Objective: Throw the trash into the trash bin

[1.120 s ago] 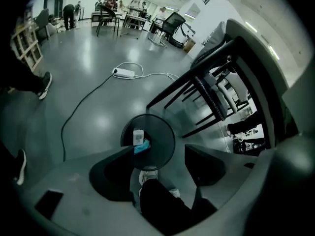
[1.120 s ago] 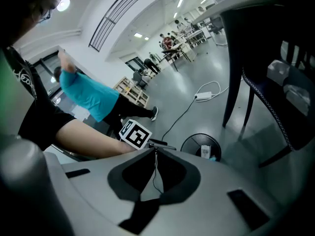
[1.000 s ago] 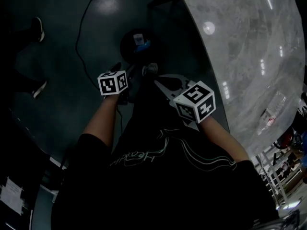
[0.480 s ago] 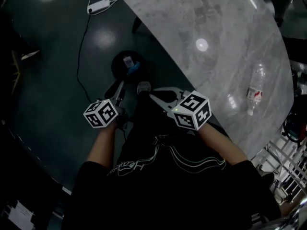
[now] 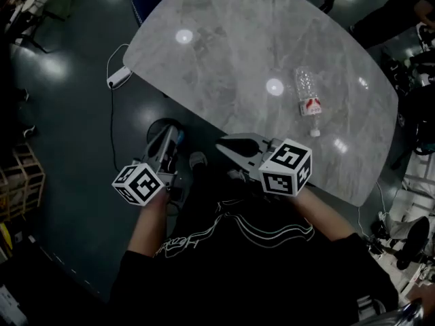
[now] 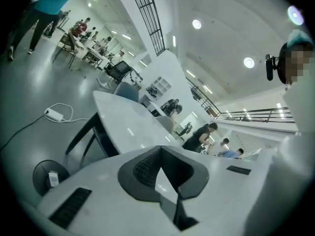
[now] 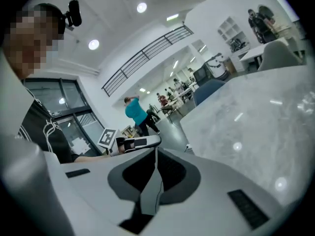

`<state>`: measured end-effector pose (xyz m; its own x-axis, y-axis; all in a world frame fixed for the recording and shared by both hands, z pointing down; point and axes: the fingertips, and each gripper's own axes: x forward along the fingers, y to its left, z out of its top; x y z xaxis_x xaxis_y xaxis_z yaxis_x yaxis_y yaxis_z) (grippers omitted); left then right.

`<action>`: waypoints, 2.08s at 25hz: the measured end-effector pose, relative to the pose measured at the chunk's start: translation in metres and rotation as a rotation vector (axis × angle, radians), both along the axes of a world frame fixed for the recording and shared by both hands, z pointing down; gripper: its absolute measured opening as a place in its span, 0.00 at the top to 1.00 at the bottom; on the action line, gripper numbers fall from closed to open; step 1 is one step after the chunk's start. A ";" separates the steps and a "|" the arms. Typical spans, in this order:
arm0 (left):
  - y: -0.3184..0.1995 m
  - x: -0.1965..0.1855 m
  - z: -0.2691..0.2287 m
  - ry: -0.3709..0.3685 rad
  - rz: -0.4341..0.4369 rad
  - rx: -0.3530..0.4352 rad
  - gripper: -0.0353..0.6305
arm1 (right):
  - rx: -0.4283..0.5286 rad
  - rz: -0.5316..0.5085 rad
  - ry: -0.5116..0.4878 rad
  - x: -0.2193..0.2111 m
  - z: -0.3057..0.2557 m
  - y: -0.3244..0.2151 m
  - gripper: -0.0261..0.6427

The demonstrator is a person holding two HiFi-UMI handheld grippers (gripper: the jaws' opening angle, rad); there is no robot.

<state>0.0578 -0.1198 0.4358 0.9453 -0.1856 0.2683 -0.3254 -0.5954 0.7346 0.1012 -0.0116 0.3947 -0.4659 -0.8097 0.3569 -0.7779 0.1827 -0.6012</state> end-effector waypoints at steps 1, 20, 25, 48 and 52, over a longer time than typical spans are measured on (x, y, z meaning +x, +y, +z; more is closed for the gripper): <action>0.010 0.011 -0.012 0.026 0.026 0.006 0.94 | 0.014 0.033 0.010 0.012 -0.009 0.011 0.90; 0.203 0.194 -0.092 0.121 0.564 0.120 0.94 | 0.067 0.538 0.125 0.174 -0.038 0.205 0.90; 0.220 0.205 -0.090 0.105 0.609 0.137 0.94 | 0.028 0.579 0.154 0.188 -0.022 0.225 0.90; 0.207 0.187 -0.069 0.022 0.541 0.163 0.94 | -0.391 0.597 0.495 0.246 0.120 0.211 0.60; 0.199 0.181 -0.065 0.011 0.499 0.158 0.94 | -0.424 0.585 0.486 0.248 0.131 0.209 0.60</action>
